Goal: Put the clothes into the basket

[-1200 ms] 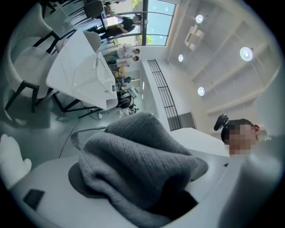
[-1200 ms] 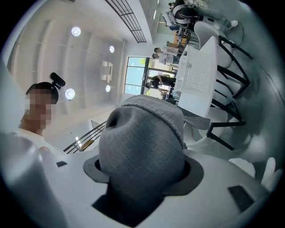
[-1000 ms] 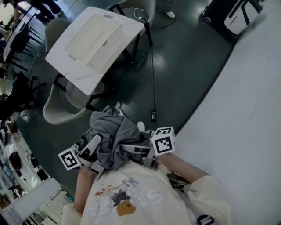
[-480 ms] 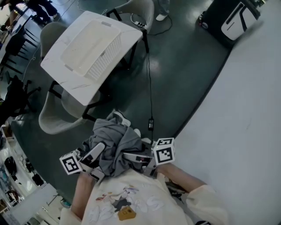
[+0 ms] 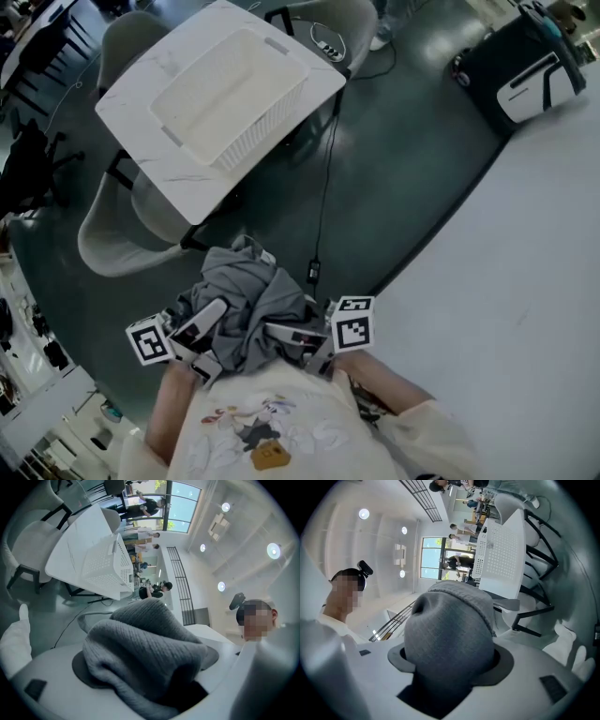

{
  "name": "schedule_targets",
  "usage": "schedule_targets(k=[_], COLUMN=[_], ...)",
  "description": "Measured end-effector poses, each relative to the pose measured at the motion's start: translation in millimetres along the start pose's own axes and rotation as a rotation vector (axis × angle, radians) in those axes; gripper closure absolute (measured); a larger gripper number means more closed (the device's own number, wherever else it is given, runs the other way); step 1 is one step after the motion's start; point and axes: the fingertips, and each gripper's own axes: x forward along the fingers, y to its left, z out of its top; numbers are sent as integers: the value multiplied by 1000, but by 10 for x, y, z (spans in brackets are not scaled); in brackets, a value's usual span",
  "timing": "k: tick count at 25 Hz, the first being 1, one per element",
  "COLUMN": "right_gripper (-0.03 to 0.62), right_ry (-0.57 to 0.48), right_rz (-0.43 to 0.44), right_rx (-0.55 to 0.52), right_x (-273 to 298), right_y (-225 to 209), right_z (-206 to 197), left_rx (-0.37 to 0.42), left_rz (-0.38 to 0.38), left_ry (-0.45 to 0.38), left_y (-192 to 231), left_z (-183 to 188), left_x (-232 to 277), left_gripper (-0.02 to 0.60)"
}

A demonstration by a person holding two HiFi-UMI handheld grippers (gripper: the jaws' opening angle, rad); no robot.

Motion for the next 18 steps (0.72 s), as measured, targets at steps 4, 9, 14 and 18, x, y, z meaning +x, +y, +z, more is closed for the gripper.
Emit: schedule_targets(k=[4,9,14,18], right_gripper=[301,301,301,301], right_ry=[24,42,64,77], right_rz=[-13,-34,-38,-17], right_rx=[2,-4,-35,-69], right_x=[218,480,834,1099], right_y=[-83,-101,-81,5], right_z=[308,693,1085,1399], left_rx=[-12,-25,-9,27], left_rz=[-7,-26,-45,-63], left_ry=[-23,-36,-60,-91], left_y=[50,39,-35,-171], left_z=[374,814,1330,1719], left_x=[90,212,253,284], left_gripper=[135,135,135,135])
